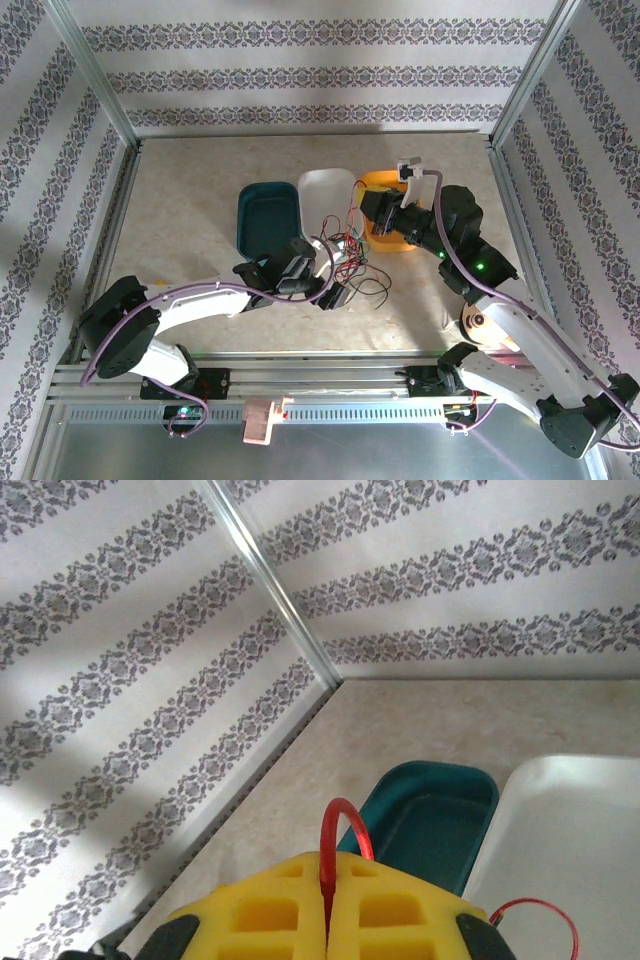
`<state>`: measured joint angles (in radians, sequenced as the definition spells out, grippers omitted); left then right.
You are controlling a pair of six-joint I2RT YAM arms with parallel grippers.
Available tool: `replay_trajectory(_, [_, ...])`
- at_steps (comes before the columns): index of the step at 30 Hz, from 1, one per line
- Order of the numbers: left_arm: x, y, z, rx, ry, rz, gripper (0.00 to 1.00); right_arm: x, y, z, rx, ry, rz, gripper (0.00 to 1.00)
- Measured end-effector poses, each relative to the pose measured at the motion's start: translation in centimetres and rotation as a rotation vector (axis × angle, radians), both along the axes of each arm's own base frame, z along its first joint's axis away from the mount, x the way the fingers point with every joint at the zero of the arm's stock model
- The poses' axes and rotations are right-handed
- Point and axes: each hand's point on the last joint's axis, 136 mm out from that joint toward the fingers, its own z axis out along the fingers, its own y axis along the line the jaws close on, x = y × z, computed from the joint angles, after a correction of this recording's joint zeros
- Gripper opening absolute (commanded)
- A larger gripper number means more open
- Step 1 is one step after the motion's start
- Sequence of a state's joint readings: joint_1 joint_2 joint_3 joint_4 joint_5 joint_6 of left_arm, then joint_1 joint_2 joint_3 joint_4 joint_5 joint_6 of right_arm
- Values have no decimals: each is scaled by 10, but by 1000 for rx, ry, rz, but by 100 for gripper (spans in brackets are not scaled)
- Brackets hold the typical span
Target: Untangle the cables
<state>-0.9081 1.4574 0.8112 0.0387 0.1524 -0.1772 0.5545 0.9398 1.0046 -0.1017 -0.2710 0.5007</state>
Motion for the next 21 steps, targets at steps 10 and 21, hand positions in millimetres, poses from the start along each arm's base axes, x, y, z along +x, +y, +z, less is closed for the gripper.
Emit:
replay_trajectory(10, [28, -5, 15, 92, -259, 91, 96, -23, 4, 2, 68, 70, 95, 0])
replay_trajectory(21, [40, -13, -21, 153, -273, 94, 0, -12, -13, 11, 176, 171, 98, 0])
